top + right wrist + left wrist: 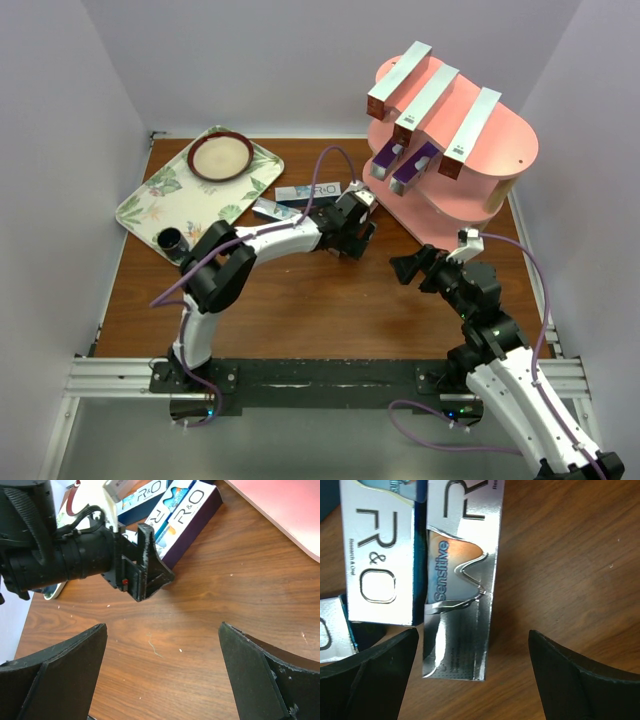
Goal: Place and organize the toothpastes onto the shelf
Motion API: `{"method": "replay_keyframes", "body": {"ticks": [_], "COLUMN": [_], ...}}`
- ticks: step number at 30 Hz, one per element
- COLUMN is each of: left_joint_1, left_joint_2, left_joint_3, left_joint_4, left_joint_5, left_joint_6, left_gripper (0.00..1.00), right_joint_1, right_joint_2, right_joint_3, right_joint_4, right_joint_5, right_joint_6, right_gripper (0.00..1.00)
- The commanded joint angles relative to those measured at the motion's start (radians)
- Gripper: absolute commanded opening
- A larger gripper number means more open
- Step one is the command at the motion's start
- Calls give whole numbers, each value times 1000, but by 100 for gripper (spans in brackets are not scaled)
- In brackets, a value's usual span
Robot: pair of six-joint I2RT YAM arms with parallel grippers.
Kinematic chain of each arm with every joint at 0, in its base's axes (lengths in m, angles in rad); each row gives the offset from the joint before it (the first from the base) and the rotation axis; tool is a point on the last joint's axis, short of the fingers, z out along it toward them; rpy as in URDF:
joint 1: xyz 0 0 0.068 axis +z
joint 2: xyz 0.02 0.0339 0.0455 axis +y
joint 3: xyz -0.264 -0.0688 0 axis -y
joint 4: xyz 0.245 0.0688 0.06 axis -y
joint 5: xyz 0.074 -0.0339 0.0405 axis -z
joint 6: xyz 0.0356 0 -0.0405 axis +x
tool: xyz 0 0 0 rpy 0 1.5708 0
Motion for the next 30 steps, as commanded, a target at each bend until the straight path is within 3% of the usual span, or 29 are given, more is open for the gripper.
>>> {"method": "replay_keyframes", "body": {"ticks": [1,12,16,19,30], "left_joint_1": [-10,-10,-11,-11,-11], "left_joint_2": [39,131,106,51,-280], "left_joint_3": [74,146,110,41,-356], "left_joint_4": [-17,-29,-11,26,244], "left_joint_5": [12,-80,-56,-24,126], "left_joint_6": [-30,-60,-76,-93,-202], "left_gripper": [95,83,66,57,52], "right_joint_1": [3,3,3,3,3], "right_joint_2": [-8,0,0,5,32], "right_joint_3": [-14,-25,-26,-25,-28], "right_joint_4": [-1,11,10,14,59], "right_joint_5": [14,3,-6,-9,-52], "right_joint_6": [-14,-8,-17,-26,-43], "right_gripper": [98,98,98,98,98]}}
